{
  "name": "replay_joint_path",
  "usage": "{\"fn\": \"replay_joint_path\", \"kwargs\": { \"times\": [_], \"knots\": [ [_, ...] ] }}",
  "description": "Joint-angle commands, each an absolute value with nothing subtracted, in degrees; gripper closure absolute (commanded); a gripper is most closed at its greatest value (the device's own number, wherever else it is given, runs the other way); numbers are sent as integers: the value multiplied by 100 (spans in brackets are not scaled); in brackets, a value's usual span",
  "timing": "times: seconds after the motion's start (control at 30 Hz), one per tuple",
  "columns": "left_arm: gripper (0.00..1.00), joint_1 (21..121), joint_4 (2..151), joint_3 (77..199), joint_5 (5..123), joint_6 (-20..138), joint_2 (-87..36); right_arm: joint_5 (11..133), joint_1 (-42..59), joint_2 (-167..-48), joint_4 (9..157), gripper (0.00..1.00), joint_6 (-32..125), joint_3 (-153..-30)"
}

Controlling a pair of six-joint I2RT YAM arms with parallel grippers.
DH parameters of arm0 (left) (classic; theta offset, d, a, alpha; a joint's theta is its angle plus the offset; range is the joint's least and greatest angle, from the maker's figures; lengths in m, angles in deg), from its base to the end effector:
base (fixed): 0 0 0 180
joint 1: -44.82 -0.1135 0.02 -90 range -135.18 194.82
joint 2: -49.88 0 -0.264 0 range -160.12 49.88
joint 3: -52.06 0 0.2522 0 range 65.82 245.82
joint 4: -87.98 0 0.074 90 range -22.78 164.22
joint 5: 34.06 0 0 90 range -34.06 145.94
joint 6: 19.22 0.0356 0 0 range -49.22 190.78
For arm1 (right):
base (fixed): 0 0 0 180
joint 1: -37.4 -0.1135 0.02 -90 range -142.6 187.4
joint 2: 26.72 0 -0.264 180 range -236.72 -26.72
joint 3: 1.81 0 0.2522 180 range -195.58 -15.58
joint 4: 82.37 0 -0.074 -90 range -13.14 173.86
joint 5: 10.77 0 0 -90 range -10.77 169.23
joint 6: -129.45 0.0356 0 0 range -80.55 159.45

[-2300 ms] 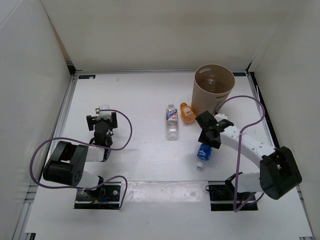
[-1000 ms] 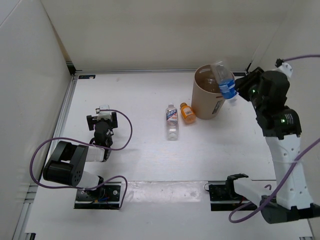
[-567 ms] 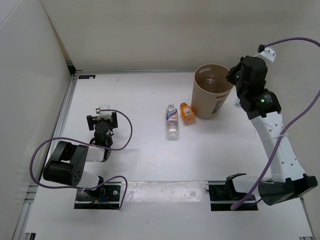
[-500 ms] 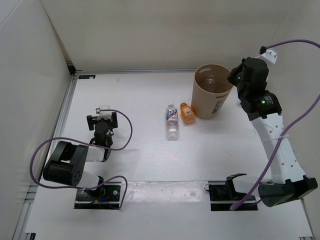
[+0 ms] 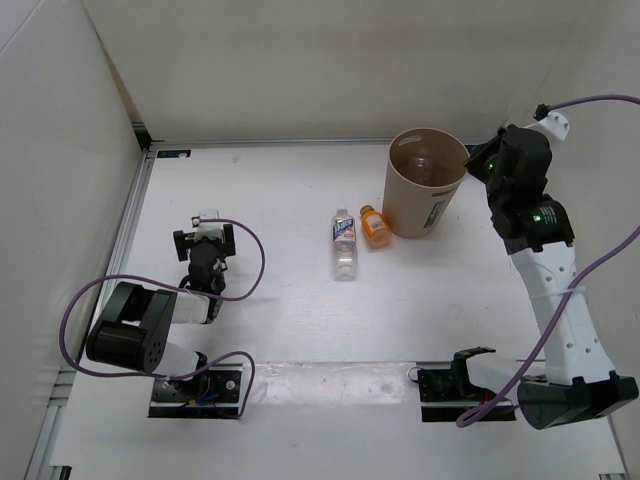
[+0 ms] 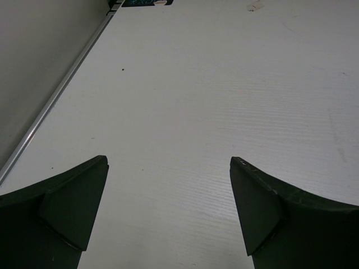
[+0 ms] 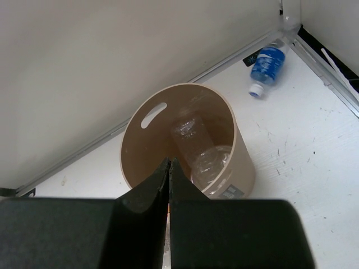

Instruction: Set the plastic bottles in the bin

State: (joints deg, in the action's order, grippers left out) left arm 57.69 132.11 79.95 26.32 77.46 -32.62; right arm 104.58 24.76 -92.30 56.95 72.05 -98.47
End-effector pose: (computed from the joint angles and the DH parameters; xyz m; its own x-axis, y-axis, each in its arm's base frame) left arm 0.2328 -0.0351 0.1506 -0.2087 0.1514 -0.9662 -0.2576 0.9445 0.2037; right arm 0.2293 0.0358 0.4664 -0.0217 0.4941 -0.8691 0.2681 0.8404 0.4711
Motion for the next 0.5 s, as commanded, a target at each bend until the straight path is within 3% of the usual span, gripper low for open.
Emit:
{"fn": "replay_joint_path", "kwargs": {
  "times": [0.0, 0.47],
  "knots": [
    [0, 5783, 13320, 8067, 2545, 7755, -3194, 10463, 2554, -9035, 5820, 100, 7215, -9758],
    [0, 5783, 13311, 8059, 2553, 7755, -3194, 9813, 3424, -9000, 5504, 74, 7399, -9582]
  ]
}}
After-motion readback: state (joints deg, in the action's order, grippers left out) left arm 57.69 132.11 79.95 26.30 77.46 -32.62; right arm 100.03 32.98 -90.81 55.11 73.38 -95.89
